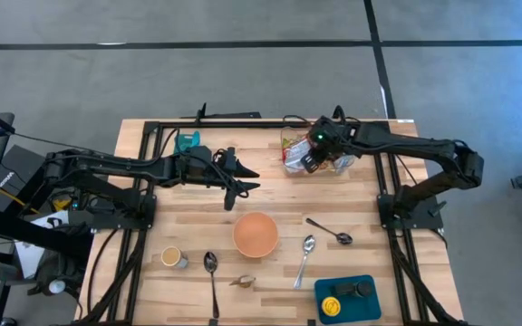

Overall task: Pick & Place Food Item
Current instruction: Put the top black spoon into the light green bin

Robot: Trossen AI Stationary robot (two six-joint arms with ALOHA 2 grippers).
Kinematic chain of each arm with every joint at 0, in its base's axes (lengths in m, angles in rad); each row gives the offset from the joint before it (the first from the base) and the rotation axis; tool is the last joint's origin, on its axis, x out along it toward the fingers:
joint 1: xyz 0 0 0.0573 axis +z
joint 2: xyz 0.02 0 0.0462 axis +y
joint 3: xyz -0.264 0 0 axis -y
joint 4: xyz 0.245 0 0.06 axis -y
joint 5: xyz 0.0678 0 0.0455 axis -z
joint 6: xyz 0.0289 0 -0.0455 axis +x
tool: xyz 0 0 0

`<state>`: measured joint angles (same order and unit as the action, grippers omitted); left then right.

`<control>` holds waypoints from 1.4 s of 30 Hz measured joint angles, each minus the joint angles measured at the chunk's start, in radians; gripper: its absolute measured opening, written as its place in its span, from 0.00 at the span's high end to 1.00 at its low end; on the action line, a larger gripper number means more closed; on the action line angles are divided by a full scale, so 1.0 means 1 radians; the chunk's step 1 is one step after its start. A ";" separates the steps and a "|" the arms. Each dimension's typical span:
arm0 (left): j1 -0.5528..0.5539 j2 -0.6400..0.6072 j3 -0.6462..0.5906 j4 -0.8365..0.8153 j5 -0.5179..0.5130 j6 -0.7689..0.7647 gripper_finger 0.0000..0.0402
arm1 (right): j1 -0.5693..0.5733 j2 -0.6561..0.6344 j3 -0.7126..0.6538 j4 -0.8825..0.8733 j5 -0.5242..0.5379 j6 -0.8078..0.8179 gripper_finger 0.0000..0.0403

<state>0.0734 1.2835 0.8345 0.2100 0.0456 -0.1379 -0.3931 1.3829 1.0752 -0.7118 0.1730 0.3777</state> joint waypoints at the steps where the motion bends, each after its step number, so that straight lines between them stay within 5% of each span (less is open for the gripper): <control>1: 0.000 0.000 0.000 0.000 0.000 0.000 0.65 | 0.000 -0.011 0.000 0.005 -0.002 -0.007 0.72; 8: 0.000 0.000 0.000 0.015 0.000 0.000 0.65 | 0.000 -0.134 0.000 0.023 -0.056 -0.057 0.75; 22: 0.000 0.000 0.000 0.115 0.000 -0.001 0.65 | 0.089 -0.372 0.000 0.106 -0.507 -0.184 0.93; 33: 0.000 0.000 0.000 0.151 0.000 -0.001 0.65 | 0.239 -0.452 0.001 0.382 -0.433 -0.220 0.99; 42: 0.000 0.000 0.000 0.151 0.000 -0.001 0.65 | 0.301 -0.422 -0.001 0.416 -0.345 -0.229 1.00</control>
<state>0.0734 1.2835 0.8345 0.3614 0.0456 -0.1390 -0.0916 0.9608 1.0740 -0.2956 -0.1717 0.1490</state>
